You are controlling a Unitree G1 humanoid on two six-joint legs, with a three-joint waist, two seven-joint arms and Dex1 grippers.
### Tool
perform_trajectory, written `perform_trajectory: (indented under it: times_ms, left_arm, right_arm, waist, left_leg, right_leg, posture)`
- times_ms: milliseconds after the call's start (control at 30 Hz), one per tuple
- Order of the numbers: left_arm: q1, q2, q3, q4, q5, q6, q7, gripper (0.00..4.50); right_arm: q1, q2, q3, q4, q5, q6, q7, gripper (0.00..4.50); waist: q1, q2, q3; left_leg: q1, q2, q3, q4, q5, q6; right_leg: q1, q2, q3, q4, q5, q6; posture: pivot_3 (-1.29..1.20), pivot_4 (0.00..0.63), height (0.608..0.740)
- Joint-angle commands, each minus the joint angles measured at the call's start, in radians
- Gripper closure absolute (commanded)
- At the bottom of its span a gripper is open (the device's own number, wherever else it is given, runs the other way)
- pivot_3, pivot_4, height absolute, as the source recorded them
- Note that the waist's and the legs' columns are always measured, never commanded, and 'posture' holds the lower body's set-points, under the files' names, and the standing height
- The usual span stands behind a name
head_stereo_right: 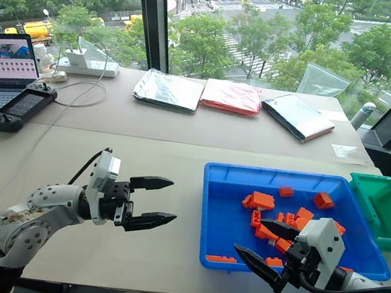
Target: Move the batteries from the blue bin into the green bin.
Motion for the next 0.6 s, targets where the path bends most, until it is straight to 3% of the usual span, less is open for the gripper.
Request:
perform_trajectory:
  times_ms: [33, 367, 600]
  left_arm:
    - [-0.013, -0.003, 0.003, -0.017, -0.005, -0.019, 0.001, 0.00]
    - [-0.015, -0.007, -0.006, -0.030, -0.016, -0.009, 0.001, 0.00]
    - [-0.011, -0.010, -0.019, -0.027, -0.012, -0.016, -0.013, 0.00]
  right_arm:
    - [0.000, 0.007, -0.008, -0.026, 0.000, -0.028, -0.005, 0.02]
    - [-0.014, -0.033, -0.037, -0.007, -0.072, -0.017, -0.018, 0.02]
    - [-0.080, -0.290, -0.116, 0.058, -0.204, 0.086, 0.009, 0.02]
  waist:
    - [0.000, 0.000, 0.000]
    - [0.000, 0.000, 0.000]
    - [0.001, 0.000, 0.000]
  left_leg:
    - [0.000, 0.000, 0.000, 0.000, 0.000, 0.000]
    - [0.000, 0.000, 0.000, 0.000, 0.000, 0.000]
    - [0.000, 0.000, 0.001, 0.000, 0.000, 0.000]
  right_leg:
    - [0.000, 0.000, 0.000, 0.000, 0.000, 0.000]
    - [0.000, 0.000, 0.000, 0.000, 0.000, 0.000]
    - [0.000, 0.000, 0.000, 0.000, 0.000, 0.000]
  posture:
    - [0.00, 0.150, 0.740]
    - [0.00, 0.150, 0.740]
    - [0.00, 0.150, 0.740]
